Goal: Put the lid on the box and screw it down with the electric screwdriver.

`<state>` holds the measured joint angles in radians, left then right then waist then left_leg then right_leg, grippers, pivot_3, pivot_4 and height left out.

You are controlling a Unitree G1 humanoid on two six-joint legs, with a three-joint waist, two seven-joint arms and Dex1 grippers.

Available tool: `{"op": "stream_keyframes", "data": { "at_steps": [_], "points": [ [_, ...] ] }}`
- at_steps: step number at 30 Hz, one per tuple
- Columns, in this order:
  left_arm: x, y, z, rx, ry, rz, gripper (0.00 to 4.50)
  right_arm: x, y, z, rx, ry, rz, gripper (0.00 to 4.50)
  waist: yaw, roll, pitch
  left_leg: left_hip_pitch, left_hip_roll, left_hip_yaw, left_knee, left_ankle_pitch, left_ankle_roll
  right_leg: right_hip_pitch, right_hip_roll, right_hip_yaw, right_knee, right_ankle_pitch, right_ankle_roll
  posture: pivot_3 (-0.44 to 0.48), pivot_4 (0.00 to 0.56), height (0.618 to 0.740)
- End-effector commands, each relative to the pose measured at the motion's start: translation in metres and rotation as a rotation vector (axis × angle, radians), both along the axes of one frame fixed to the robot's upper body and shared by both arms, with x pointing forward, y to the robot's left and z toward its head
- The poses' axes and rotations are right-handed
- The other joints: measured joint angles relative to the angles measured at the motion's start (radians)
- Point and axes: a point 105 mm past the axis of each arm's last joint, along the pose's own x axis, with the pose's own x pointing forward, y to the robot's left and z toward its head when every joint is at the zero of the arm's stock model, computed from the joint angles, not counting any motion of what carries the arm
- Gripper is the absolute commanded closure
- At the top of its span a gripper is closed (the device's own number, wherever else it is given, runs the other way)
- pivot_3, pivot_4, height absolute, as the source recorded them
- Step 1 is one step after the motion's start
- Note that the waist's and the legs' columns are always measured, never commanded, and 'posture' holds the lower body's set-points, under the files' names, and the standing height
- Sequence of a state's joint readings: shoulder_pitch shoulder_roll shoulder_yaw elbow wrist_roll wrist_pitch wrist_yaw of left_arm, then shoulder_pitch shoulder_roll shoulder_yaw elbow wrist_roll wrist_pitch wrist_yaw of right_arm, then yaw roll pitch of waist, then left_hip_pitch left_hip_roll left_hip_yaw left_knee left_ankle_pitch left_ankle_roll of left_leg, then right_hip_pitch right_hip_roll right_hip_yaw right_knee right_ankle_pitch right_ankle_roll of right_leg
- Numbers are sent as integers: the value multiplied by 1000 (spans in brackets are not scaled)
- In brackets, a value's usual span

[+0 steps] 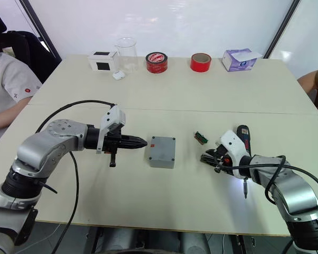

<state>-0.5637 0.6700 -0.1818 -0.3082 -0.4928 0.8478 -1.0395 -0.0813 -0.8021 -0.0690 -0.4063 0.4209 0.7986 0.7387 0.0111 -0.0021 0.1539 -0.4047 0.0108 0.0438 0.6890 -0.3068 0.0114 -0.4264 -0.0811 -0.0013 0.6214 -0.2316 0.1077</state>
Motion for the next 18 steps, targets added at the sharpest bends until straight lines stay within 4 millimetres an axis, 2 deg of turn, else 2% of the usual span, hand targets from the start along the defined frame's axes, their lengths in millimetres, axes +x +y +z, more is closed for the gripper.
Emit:
{"op": "stream_keyframes", "data": {
  "at_steps": [1,4,5,12,18],
  "points": [
    [-3,-3,9,-8,-35,-19,4500,2,3,6,8,-33,8,3217,0,0,0,0,0,0,0,0,0,0,0,0,0,0,0,0,150,740],
    [-2,-4,8,-5,-38,-18,4500,3,1,4,4,-32,3,3994,0,0,0,0,0,0,0,0,0,0,0,0,0,0,0,0,150,740],
    [-3,-4,8,-4,-39,-19,4500,2,0,3,-1,-31,4,4407,1,0,0,0,0,0,0,0,0,0,0,0,0,0,0,0,150,740],
    [-2,-3,9,-5,-44,-17,4500,0,-3,3,-27,-39,12,4471,0,0,0,0,0,0,0,0,0,0,0,0,0,0,0,0,150,740],
    [-1,-3,10,-11,-42,-14,4500,4,0,19,12,-78,15,4471,0,0,0,0,0,0,0,0,0,0,0,0,0,0,0,0,150,740]
  ]
}}
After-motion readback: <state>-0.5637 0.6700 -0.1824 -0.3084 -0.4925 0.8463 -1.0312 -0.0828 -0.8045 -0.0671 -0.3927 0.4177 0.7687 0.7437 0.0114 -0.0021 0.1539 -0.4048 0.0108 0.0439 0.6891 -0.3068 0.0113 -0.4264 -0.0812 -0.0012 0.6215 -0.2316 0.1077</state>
